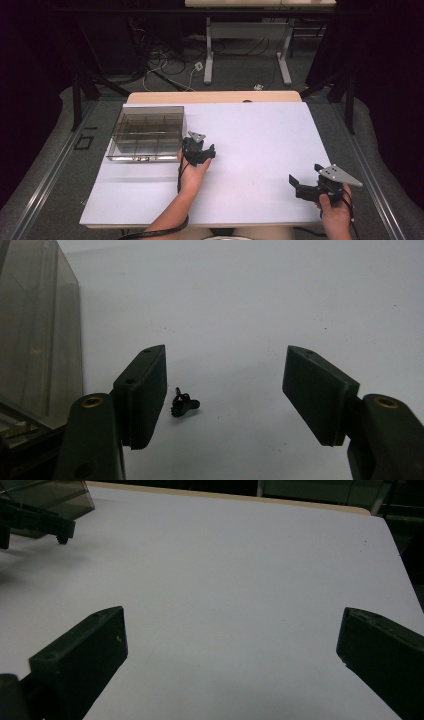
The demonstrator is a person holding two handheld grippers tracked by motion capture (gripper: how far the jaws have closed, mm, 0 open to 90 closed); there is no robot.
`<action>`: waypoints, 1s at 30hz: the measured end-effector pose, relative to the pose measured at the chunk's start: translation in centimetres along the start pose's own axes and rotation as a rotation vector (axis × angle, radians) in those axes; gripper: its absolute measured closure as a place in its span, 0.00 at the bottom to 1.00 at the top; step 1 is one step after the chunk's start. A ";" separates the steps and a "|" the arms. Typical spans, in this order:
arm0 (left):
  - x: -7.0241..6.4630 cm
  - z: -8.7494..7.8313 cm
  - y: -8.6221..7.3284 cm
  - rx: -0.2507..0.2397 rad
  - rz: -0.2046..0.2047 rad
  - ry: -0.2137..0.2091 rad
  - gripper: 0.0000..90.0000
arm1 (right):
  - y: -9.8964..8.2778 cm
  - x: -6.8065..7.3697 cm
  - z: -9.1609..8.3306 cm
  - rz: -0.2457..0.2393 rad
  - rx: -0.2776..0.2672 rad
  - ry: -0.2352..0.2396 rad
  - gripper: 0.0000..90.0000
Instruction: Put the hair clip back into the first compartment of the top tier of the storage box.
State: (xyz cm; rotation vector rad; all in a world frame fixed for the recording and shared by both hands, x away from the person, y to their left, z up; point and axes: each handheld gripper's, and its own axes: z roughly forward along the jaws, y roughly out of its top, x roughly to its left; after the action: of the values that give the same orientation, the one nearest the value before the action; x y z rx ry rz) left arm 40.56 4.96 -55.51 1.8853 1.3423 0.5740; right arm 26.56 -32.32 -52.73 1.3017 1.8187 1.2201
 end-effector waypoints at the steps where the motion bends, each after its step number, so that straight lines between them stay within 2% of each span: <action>1: -0.1 0.1 0.0 -0.001 -0.004 0.002 0.39 | 0.0 0.0 0.0 0.000 0.000 0.001 0.00; 6: -0.4 0.5 -0.2 0.002 -0.004 0.013 0.40 | 0.0 0.0 0.0 -0.008 0.004 0.002 0.00; 14: -0.1 1.0 -0.4 0.004 -0.034 0.028 0.40 | -0.1 0.0 0.1 -0.006 -0.005 0.004 0.00; 17: -0.1 1.1 -0.3 0.019 -0.032 0.035 0.41 | 0.0 0.0 0.1 -0.004 -0.005 0.004 0.00; 21: -0.1 1.3 -0.3 0.031 -0.058 0.044 0.41 | -0.1 0.1 0.2 -0.002 -0.003 0.008 0.00; 23: 0.0 1.3 -0.3 0.035 -0.051 0.051 0.41 | -0.1 0.1 0.2 -0.005 -0.001 0.010 0.00; 27: 0.0 1.5 -0.2 0.051 -0.063 0.069 0.42 | 0.0 0.1 0.1 -0.011 0.010 0.010 0.00; 30: 0.0 1.6 -0.2 0.058 -0.072 0.076 0.45 | -0.1 0.1 0.2 -0.011 -0.003 0.012 0.01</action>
State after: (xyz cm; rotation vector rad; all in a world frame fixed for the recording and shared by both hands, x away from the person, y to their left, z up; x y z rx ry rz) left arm 41.59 4.51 -56.62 1.8693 1.4842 0.5815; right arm 26.66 -32.20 -52.87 1.2843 1.8294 1.2272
